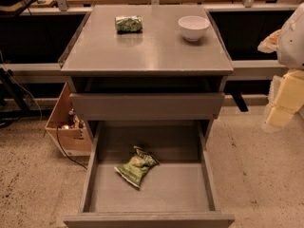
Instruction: Pick green jalapeno chip bag from middle drawer and place on counter
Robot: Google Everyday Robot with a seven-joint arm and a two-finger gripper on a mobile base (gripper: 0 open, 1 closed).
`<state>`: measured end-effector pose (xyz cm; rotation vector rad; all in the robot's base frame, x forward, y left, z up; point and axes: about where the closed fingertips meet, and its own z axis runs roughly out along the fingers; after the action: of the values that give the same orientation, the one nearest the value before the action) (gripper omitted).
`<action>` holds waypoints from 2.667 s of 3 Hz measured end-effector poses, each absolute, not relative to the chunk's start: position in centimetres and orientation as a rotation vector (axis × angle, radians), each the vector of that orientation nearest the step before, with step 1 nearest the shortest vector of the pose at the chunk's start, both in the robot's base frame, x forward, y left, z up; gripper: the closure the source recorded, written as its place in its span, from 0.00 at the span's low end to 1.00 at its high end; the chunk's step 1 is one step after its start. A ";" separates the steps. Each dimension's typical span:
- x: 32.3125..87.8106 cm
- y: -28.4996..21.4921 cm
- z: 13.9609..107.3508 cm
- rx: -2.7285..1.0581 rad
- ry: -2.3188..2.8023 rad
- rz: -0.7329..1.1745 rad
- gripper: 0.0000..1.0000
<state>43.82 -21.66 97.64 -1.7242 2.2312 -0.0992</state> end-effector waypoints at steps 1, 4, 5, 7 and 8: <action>43.9 -21.6 97.6 -1.720 2.230 -0.098 0.00; 48.9 -18.3 81.6 -1.704 2.181 0.232 0.00; 50.2 -15.6 75.1 -1.726 2.144 0.356 0.00; 50.6 -12.4 68.2 -1.706 2.135 0.485 0.00; 51.3 -10.6 65.6 -1.675 2.135 0.553 0.00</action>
Offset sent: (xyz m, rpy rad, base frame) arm 0.0289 0.0118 -0.0924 0.1246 0.0712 -0.0100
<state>51.25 -10.63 65.56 -1.6748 2.1350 0.5529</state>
